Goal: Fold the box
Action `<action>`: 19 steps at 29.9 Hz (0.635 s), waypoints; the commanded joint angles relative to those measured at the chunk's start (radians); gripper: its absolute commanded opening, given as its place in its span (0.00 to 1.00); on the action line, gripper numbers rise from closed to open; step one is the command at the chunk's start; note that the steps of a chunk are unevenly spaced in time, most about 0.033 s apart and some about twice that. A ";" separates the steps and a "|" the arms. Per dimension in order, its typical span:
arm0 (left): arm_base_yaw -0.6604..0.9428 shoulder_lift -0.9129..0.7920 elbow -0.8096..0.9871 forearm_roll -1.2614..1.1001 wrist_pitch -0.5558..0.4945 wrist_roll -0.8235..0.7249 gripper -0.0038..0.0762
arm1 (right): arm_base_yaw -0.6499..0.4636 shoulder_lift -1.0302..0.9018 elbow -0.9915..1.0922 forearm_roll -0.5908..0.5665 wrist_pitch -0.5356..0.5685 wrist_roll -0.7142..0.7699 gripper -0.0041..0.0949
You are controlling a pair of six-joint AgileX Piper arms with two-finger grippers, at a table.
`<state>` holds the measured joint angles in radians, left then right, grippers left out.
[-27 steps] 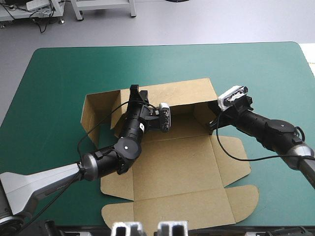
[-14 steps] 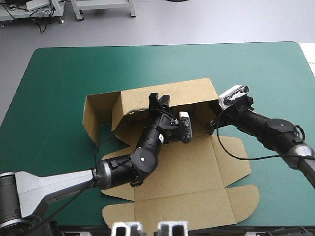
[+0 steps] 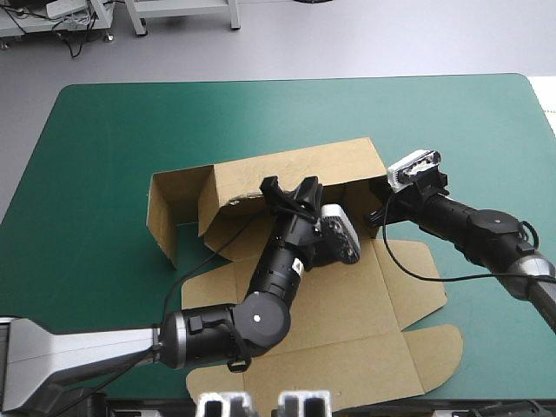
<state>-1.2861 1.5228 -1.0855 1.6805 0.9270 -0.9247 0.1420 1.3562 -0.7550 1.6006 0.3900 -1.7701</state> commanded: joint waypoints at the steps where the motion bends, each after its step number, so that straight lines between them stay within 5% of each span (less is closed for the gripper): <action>1: 0.057 -0.097 -0.132 -0.008 0.020 -0.024 0.07 | 0.005 -0.027 -0.021 -0.004 0.052 0.053 0.04; 6: 0.294 -0.153 -0.304 -0.241 -0.100 0.045 0.07 | 0.005 -0.061 -0.027 -0.109 0.075 0.195 0.04; 10: 0.531 -0.172 -0.383 -0.525 -0.149 0.187 0.07 | 0.005 -0.100 -0.081 -0.337 0.116 0.477 0.04; 19: 0.926 -0.176 -0.400 -1.146 -0.163 0.553 0.07 | 0.005 -0.110 -0.448 -0.931 0.489 1.170 0.04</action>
<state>-0.4354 1.3821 -1.4508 0.6641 0.8051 -0.4598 0.1443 1.2697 -1.0808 0.7781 0.7339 -0.7749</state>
